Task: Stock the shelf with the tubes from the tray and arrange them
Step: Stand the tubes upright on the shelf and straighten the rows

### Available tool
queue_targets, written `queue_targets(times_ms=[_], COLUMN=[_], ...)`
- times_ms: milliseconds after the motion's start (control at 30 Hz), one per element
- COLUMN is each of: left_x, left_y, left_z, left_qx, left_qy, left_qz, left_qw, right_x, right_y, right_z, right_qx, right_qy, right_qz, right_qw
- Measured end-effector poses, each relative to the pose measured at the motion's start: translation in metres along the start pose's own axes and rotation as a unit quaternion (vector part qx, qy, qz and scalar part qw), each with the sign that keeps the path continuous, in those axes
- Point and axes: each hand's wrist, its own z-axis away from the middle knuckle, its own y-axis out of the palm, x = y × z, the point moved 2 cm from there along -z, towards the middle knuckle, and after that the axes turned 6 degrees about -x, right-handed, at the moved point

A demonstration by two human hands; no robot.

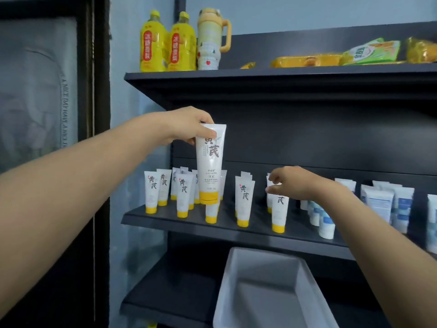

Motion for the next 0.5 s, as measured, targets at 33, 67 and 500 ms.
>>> queue_targets(times_ms=[33, 67, 500], left_x=[0.008, 0.019, 0.106], left_y=[-0.007, -0.015, -0.031], left_z=[-0.005, -0.011, -0.095], left_qx=[-0.004, -0.008, -0.050], left_qy=[0.002, 0.004, 0.022], left_qz=[0.002, 0.002, 0.060], left_qw=[1.000, 1.000, 0.997], right_x=[0.006, 0.014, 0.051], right_y=[0.003, 0.007, 0.020], right_z=[-0.007, -0.017, -0.124], right_qx=[0.000, 0.001, -0.026], right_qy=[0.000, 0.000, 0.002], right_qz=[-0.001, -0.003, 0.019], right_qw=[1.000, 1.000, 0.999])
